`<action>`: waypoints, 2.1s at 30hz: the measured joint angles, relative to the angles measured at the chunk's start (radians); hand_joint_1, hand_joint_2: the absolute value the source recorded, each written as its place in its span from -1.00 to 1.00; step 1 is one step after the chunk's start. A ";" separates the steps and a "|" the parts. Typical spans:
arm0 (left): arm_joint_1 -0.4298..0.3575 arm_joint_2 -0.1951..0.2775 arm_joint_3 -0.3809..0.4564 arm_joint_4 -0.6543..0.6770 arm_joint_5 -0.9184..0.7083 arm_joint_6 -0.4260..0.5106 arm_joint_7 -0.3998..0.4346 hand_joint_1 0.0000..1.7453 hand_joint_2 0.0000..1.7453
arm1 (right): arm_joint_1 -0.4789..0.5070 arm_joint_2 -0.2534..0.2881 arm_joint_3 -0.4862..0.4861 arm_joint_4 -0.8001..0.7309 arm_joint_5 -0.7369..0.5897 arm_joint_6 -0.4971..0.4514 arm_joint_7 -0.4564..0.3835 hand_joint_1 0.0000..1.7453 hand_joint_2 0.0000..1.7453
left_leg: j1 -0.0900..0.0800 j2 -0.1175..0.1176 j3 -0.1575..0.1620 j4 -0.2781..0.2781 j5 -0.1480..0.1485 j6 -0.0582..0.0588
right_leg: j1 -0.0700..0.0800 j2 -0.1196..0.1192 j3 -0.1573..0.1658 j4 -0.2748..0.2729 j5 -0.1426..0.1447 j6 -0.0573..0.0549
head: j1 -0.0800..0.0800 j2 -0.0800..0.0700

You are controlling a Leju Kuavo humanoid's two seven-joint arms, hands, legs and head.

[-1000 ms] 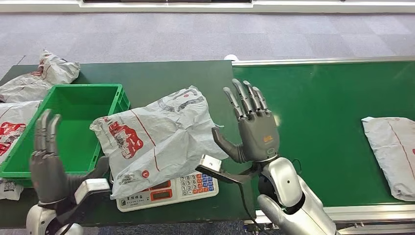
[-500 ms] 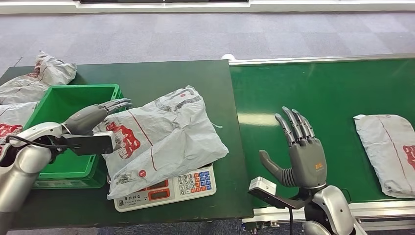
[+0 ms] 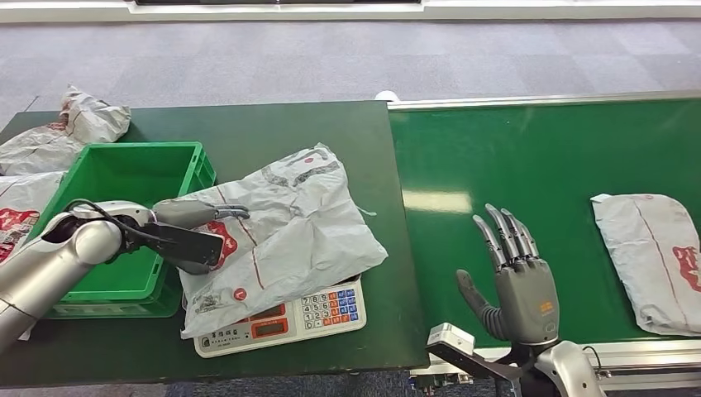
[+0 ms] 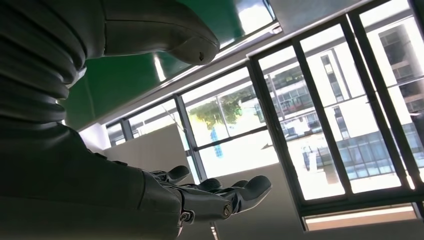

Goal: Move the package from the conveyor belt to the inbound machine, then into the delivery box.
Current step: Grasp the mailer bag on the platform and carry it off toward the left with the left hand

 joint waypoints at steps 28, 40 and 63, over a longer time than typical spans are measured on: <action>0.066 -0.453 -0.009 0.506 -0.286 0.537 -0.120 1.00 1.00 | 0.053 0.034 -0.033 -0.035 -0.024 -0.004 -0.006 -1.00 1.00 | -0.009 -0.014 0.017 -0.004 -0.002 0.009 | -0.010 -0.014 0.030 -0.001 -0.008 0.010 | 0.000 0.000; 0.131 -0.441 0.081 0.444 -0.360 0.596 -0.084 1.00 1.00 | 0.105 0.047 -0.053 -0.054 0.000 -0.027 -0.006 -1.00 1.00 | -0.008 -0.012 0.017 -0.005 -0.003 0.008 | -0.009 -0.012 0.027 -0.001 -0.010 0.009 | 0.000 0.000; 0.250 -0.210 0.851 -0.097 -0.738 0.747 0.059 1.00 1.00 | 0.279 0.116 -0.099 -0.165 0.147 -0.053 0.054 -1.00 1.00 | -0.004 -0.004 0.000 -0.005 0.003 0.003 | -0.004 -0.004 0.001 0.001 -0.001 0.003 | 0.000 0.000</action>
